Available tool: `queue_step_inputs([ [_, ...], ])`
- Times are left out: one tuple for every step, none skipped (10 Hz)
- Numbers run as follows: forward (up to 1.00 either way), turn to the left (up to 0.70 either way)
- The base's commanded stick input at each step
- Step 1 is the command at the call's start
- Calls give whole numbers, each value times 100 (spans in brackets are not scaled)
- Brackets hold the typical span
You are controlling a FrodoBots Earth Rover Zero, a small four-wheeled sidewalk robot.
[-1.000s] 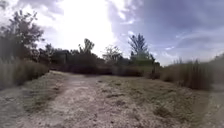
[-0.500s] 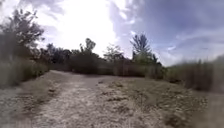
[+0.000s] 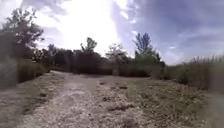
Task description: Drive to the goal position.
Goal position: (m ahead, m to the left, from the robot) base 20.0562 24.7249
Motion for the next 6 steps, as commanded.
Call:
queue_step_inputs([
  [100, 0],
  [100, 0],
  [100, 40],
  [100, 38],
  [100, 31],
  [100, 12],
])
